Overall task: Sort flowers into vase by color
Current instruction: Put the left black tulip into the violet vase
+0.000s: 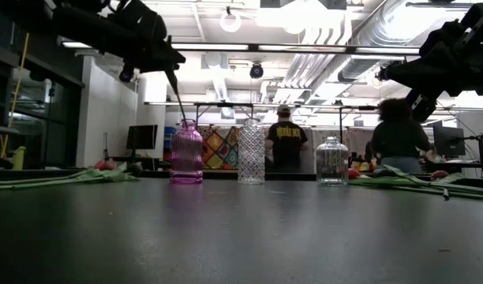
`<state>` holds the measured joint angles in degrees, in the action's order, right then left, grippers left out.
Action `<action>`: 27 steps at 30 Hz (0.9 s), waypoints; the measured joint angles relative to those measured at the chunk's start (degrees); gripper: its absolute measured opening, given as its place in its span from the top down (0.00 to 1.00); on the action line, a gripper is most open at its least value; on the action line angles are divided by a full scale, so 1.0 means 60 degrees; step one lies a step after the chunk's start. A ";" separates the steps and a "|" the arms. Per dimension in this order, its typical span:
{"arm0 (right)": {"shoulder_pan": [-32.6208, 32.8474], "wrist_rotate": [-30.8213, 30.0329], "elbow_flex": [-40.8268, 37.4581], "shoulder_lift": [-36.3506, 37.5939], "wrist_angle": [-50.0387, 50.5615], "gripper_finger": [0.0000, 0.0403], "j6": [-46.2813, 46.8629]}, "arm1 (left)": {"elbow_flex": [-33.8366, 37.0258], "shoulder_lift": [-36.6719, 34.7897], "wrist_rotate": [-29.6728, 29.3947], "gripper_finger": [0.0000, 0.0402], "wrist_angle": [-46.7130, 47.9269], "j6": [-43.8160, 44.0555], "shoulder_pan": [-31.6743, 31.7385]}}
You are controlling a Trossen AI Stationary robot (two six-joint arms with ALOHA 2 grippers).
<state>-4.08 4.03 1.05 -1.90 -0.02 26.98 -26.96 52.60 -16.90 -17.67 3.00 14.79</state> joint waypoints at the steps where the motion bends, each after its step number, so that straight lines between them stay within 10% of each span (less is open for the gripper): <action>1: -0.0002 0.0000 -0.0002 -0.0002 0.0002 1.00 0.0002 | 0.0000 0.0000 0.0029 0.54 0.0111 0.0048 0.0000; 15: -0.0002 0.0000 0.0000 0.0001 0.0000 1.00 0.0000 | -0.0012 -0.0007 0.3534 0.47 0.1333 0.1968 -0.0072; 27: 0.0000 0.0000 -0.0002 0.0001 0.0002 1.00 0.0000 | -0.0015 -0.0092 0.3365 0.47 0.2037 0.2061 -0.0619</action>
<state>-4.08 4.03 1.04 -1.90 -0.01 26.98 -27.05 52.05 3.29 -5.45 15.36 11.07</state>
